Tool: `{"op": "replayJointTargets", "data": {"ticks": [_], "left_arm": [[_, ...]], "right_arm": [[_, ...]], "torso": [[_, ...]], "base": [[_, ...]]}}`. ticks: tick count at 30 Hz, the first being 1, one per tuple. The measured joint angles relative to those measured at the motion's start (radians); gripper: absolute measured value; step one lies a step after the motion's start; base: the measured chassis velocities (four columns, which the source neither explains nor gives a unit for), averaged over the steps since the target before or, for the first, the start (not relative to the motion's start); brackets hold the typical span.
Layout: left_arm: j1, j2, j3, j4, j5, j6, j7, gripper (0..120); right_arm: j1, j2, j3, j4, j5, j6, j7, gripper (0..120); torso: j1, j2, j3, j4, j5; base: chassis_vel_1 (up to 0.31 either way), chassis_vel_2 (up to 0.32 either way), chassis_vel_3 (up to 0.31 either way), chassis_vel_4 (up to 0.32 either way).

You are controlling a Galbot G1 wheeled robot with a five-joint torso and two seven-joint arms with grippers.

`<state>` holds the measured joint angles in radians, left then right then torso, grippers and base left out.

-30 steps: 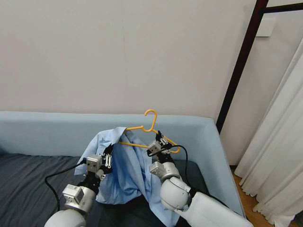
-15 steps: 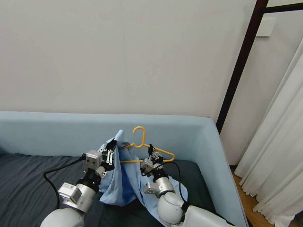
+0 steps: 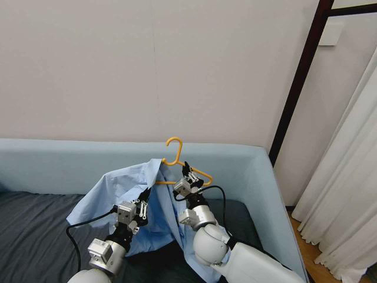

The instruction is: Pick up the clothes from the sofa and hang them on the clothes hanger.

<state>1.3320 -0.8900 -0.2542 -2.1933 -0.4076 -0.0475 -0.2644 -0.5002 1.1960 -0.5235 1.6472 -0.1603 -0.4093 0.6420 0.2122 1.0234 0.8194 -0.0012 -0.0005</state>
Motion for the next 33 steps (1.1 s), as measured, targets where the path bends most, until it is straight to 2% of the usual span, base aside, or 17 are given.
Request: {"op": "replayJointTargets", "data": {"ticks": [9,20,22,25,26,29,33], "left_arm": [[-0.033,-0.003,-0.007,-0.032,-0.049,-0.002,0.007,0],[-0.001,-0.008,0.001,0.008,-0.011,-0.031,0.007,0],[-0.010,0.000,-0.009,0.002,-0.018,-0.049,0.002,10],[-0.021,0.009,-0.017,-0.006,-0.034,-0.068,0.001,16],[-0.026,0.018,-0.024,-0.013,-0.048,-0.087,0.002,23],[-0.027,0.028,-0.034,-0.024,-0.059,-0.116,0.015,30],[-0.002,0.065,-0.065,-0.066,-0.062,-0.188,0.069,50]], "right_arm": [[-0.036,0.010,-0.044,-0.023,-0.039,0.018,0.000,4],[-0.011,0.016,-0.015,0.014,0.001,0.010,0.006,4],[0.012,0.005,-0.001,0.029,0.006,0.010,0.006,4],[0.036,-0.002,0.011,0.038,0.008,0.013,0.006,4],[0.058,-0.008,0.018,0.044,0.011,0.015,0.006,4],[0.090,-0.017,0.024,0.049,0.018,0.018,0.004,4],[0.174,-0.032,0.044,0.054,0.034,0.026,-0.001,4]], "torso": [[0.000,0.000,0.000,-0.0001,0.0000],[0.000,0.000,0.000,0.0001,-0.0001],[0.000,0.000,0.000,0.0000,-0.0001],[0.000,0.000,0.000,-0.0002,0.0000],[0.000,0.000,0.000,-0.0002,0.0000],[0.000,0.000,0.000,-0.0002,0.0000],[0.000,0.000,0.000,0.0000,-0.0001]], "base": [[0.000,0.000,0.000,0.000],[0.000,0.000,0.000,0.000],[0.000,0.000,0.000,0.000],[0.000,0.000,0.000,0.000],[0.000,0.000,0.000,0.000],[0.000,0.000,0.000,0.000],[0.000,0.000,0.000,0.000]]}}
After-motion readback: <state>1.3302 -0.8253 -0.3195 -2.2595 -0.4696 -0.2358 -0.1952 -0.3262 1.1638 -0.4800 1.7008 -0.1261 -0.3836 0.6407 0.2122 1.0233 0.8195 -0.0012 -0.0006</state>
